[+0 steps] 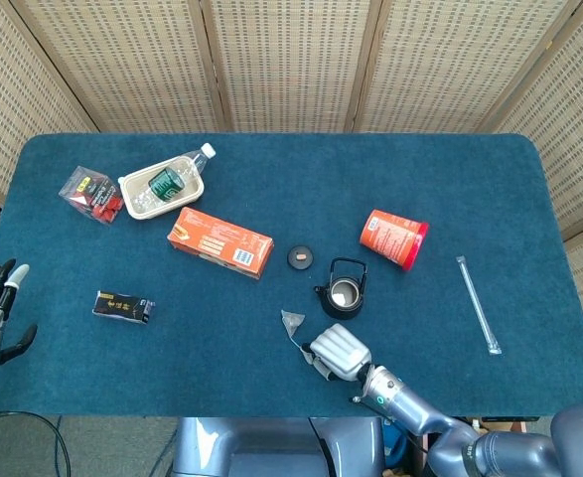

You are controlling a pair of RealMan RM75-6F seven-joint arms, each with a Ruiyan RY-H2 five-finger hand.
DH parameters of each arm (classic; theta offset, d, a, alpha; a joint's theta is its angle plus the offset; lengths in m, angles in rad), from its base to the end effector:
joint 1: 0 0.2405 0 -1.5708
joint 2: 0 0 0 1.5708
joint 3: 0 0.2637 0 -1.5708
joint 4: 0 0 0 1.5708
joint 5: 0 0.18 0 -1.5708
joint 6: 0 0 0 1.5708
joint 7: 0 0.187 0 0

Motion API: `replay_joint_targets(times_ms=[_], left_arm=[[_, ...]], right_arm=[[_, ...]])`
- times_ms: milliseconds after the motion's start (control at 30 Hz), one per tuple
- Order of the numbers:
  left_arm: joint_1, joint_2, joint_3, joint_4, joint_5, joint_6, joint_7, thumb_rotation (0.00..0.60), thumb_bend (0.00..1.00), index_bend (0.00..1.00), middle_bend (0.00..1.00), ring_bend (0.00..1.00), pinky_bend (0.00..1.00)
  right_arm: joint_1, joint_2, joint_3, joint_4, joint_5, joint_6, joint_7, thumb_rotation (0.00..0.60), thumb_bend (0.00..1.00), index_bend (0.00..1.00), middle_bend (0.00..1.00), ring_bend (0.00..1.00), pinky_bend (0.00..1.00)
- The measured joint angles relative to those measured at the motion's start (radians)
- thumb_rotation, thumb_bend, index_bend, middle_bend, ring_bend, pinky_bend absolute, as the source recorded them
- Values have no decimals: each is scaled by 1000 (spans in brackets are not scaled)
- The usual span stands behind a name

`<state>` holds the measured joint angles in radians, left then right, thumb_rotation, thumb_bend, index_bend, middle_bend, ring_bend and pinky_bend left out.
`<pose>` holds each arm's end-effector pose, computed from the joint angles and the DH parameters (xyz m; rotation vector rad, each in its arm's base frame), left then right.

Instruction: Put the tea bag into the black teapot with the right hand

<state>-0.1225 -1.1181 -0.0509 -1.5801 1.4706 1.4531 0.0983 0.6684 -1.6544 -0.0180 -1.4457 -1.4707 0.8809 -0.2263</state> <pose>-0.3100 0.2345 0.1901 -1.4339 -0.8137 -0.8049 -0.1415 -0.2878 -0.0822 2.2876 -0.9059 0.9010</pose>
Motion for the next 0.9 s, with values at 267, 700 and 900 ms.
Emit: replay_joint_targets(times_ms=[267,700,900], left_arm=[[0,0,0,-1,2,1,1,600,364,0,0,0,0],[-3,0,0,-2,0,-3,2,600,364,0,0,0,0],[-2,1,0,-4,1,-1,3,600,363,0,0,0,0]], right_arm=[[1,6,-2,-3,-4,1,7,600,712,579,887,936,1000],[-1,23,3,-14,-10,12,28,600,736,590,888,936,1000],[-2,57,5,-50,-23,28,39,600,737,592,888,936,1000]])
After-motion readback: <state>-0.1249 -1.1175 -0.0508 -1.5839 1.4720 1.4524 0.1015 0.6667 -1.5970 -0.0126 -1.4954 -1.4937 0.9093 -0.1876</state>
